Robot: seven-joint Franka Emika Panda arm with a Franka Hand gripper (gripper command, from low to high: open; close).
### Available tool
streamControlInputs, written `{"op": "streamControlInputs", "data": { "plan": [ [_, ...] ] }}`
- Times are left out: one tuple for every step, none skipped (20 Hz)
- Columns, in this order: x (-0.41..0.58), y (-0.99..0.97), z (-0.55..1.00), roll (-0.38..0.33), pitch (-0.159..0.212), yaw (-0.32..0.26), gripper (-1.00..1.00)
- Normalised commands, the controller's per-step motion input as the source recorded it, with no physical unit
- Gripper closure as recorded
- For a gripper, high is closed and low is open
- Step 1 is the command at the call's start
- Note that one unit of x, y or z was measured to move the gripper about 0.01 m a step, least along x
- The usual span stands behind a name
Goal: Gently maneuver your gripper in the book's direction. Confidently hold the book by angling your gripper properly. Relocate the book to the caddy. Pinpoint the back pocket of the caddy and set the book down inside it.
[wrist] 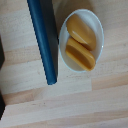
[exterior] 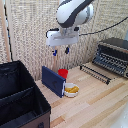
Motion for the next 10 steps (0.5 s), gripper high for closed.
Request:
{"op": "streamControlInputs", "data": {
  "plan": [
    [0.000, 0.43, -0.33, -0.024, 0.000, 0.111, -1.00],
    [0.214, 0.13, -0.30, -0.008, 0.042, 0.212, -1.00],
    [0.214, 0.13, -0.30, -0.008, 0.042, 0.212, -1.00],
    [0.186, 0.15, -0.30, -0.008, 0.038, 0.204, -1.00],
    [0.163, 0.16, -0.31, -0.010, 0.033, 0.203, -1.00],
    [0.171, 0.17, -0.32, -0.015, 0.033, 0.203, -1.00],
    [0.180, 0.17, -0.33, -0.015, 0.040, 0.206, -1.00],
    [0.183, 0.18, -0.33, -0.019, 0.041, 0.205, -1.00],
    [0.191, 0.18, -0.33, -0.025, 0.041, 0.204, -1.00],
    [0.194, 0.17, -0.33, -0.029, 0.040, 0.204, -1.00]
  ]
}}
